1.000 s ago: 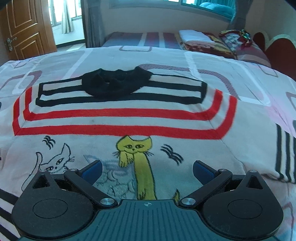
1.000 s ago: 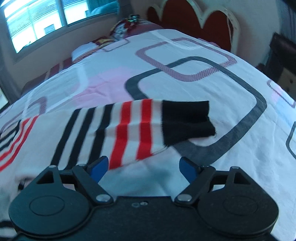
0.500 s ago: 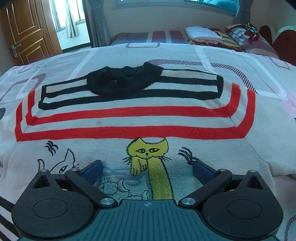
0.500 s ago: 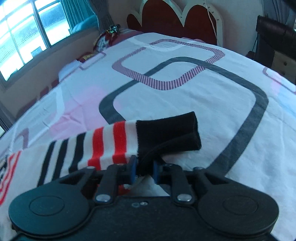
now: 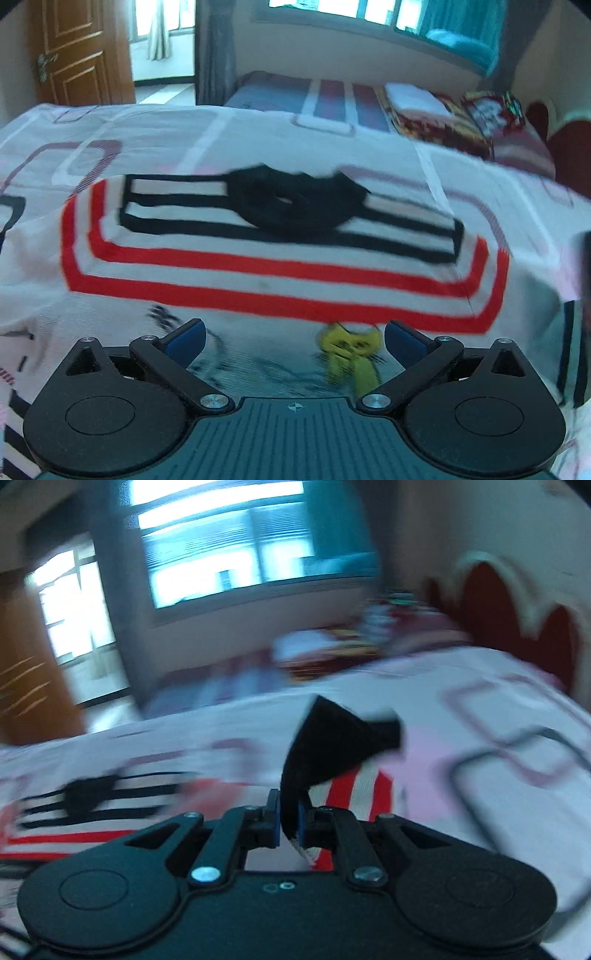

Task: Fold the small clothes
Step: 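Lift the sleeve with the right tool and lay it across the sweater body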

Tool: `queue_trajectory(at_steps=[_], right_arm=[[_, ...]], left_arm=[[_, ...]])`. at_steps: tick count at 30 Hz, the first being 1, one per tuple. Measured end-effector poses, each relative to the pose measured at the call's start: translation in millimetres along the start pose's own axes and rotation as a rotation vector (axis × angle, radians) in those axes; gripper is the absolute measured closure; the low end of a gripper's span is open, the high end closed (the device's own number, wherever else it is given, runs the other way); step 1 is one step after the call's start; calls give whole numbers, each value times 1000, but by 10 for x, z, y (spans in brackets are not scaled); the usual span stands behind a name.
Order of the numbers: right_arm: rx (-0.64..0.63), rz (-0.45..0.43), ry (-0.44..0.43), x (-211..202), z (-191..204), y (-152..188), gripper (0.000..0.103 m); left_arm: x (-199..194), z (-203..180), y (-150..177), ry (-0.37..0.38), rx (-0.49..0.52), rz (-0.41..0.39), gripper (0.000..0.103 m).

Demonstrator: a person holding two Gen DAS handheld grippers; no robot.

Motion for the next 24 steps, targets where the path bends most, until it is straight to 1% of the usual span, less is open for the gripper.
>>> queue_trajectory(at_steps=[1,3,5,6,8,9,10,11,13,15,16,18,20,21,22,23,24], right_arm=[[-32,10,-63,74,301,-30,94],[-83,33,-157,196,802,-17,94],[-135,73,-222,344,1245,89,94],[-159,111,-246,451,1424,178,92],[-168,213,-283,653,1671,391,79],[-168,262,-284,748,1754,506,68],[-175,292,-272,806,1797,588,58],[-176,297,-269,814,1822,624,55],[-177,277,-261,720,1835,610,42],[-155,244,-231,573,1741,540,38],[-153,228,-211,503,1693,518,34],[-145,201,-162,355,1547,494,29],[-115,189,-134,249,1394,509,29],[-104,187,-118,206,1344,580,29],[-94,185,-99,158,1286,615,29],[-89,180,-79,141,1227,661,29],[-89,174,-56,95,1169,694,29]], left_arm=[[-30,95,-42,8,-17,-4,0],[-62,298,-116,38,-54,-2,0],[-8,442,-150,88,-85,35,0],[43,491,-149,115,-92,64,0],[145,524,-110,158,-88,110,0],[190,530,-81,174,-86,129,0],[234,527,-48,192,-89,146,0],[283,519,-18,219,-97,168,0],[355,468,51,270,-112,216,0],[380,377,119,307,-111,236,0],[402,321,139,321,-103,232,0],[431,209,184,335,-102,227,0],[448,125,197,354,-120,201,1],[462,84,199,353,-119,193,17],[468,49,199,343,-113,179,24],[467,22,195,345,-114,170,43],[488,-2,199,366,-124,181,69]])
Point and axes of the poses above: each gripper's, at about its wrist camera, not at the fingertips, and x roughly the way its jaws point, z to its left, y to its underside, the point moved 5 cm from there along x, roughly the way its jaws point, and after that the axes turned 5 degrees about -x, right-handed, at the moved point
